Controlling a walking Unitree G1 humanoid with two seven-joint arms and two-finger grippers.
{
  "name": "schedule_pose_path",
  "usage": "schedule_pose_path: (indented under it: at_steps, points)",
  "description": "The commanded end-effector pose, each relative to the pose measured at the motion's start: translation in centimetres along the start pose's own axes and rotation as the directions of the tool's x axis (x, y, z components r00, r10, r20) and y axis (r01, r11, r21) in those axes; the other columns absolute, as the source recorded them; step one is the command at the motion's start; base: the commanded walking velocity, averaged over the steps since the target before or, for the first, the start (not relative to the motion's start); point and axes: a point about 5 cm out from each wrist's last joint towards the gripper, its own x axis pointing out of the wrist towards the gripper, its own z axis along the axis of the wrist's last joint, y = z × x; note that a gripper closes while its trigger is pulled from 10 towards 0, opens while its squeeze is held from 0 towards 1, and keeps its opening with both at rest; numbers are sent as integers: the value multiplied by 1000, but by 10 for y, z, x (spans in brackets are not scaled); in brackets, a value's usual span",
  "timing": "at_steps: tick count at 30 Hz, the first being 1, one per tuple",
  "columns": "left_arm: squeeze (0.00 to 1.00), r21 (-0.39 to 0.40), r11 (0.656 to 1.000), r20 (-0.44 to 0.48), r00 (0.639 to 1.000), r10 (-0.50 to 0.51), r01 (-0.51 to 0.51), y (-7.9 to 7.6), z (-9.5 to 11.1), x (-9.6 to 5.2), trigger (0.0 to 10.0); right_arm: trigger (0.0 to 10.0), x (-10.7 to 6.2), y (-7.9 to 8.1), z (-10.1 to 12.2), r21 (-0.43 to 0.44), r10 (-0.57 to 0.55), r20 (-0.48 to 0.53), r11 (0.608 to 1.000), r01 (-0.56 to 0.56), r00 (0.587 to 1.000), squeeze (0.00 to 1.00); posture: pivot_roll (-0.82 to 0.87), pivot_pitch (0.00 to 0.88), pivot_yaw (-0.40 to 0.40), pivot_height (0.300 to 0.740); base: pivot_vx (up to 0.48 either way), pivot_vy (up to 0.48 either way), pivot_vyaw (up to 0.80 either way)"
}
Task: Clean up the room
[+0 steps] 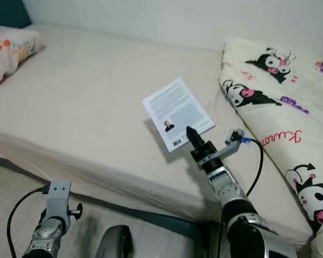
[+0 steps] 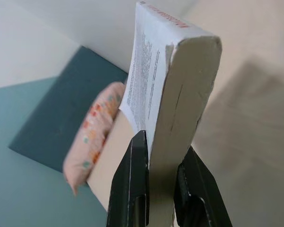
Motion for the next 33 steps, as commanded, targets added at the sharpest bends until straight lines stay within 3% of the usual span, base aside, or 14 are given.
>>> schedule_pose_path:
  at_steps: [1, 11, 13, 14, 16, 19, 26, 33]
  points:
    - [0, -18, 1000, -55, 998, 7, -8, -5, -12, -2, 10000, 0, -6, -3, -1, -31, 11, -14, 999, -11, 1000, 0, 140, 58, 8, 565, 0, 0, 0]
    - [0, -20, 1000, -160, 987, 1, -4, -15, -41, -12, 10000, 0, -31, -24, -12, -98, -86, -118, 992, 75, 989, 0, 114, 34, -12, 590, 0, 0, 0]
    - [0, 40, 999, -257, 966, -3, 14, -19, -66, -22, 10000, 0, -43, -33, -21, -82, -140, -145, 988, 129, 980, 0, 115, 29, -17, 600, 0, 0, 0]
    - [0, 40, 999, -257, 966, -3, 14, -19, -66, -22, 10000, 0, -43, -33, -21, -82, -140, -145, 988, 129, 980, 0, 115, 29, -17, 600, 0, 0, 0]
    - [0, 73, 997, -348, 937, 1, 26, -19, -90, -33, 10000, 0, -46, -33, -24, -69, -138, -143, 989, 129, 980, 0, 98, 22, -13, 610, 0, 0, 0]
    - [0, 117, 991, -402, 916, -8, 60, -19, -105, -42, 10000, 0, -47, -33, -24, -75, -132, -143, 990, 122, 981, 0, 90, 15, -16, 625, -160, 0, 0]
    - [0, 159, 983, -406, 914, -25, 97, -22, -109, -45, 10000, 0, -51, -35, -27, -116, -151, -187, 985, 131, 971, 0, 92, 6, -32, 645, -480, 0, 0]
    - [0, 179, 975, -412, 910, -46, 130, -24, -112, -47, 10000, 0, -55, -39, -32, -144, -190, -220, 977, 161, 957, 0, 85, 0, -31, 665, 0, 0, 0]
